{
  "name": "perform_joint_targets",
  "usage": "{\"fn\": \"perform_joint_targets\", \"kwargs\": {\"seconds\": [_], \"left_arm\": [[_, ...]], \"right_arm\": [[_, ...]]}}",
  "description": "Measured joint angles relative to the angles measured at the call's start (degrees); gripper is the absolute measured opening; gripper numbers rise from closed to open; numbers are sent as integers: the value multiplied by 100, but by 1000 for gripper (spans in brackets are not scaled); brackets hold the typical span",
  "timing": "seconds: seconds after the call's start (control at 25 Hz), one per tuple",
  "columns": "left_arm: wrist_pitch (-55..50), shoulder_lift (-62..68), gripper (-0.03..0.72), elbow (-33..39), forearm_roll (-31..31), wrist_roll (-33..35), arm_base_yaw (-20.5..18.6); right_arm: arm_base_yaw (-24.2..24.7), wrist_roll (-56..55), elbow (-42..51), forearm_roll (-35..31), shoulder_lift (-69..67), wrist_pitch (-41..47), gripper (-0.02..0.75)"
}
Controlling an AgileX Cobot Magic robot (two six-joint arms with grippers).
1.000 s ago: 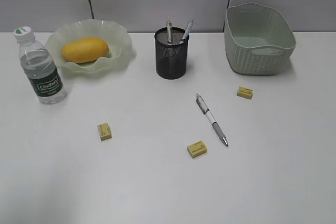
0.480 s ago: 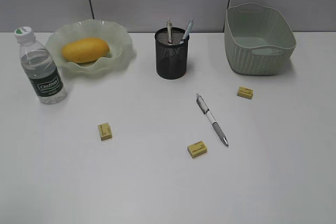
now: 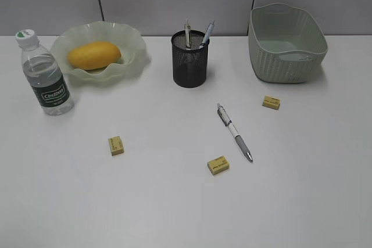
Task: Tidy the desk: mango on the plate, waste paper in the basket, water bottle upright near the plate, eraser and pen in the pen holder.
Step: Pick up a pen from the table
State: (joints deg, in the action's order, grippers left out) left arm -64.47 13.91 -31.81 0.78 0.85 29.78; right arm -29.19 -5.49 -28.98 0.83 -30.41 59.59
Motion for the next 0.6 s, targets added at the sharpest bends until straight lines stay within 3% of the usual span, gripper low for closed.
{"fn": "perform_joint_targets", "kwargs": {"seconds": [0.44,0.6], "left_arm": [[295,0,510,160,0,0,0],[298,0,508,164,0,0,0]], "right_arm": [[0,0,-23,0,0,-25,495],[0,0,-281,12,-45,-440,495]]}}
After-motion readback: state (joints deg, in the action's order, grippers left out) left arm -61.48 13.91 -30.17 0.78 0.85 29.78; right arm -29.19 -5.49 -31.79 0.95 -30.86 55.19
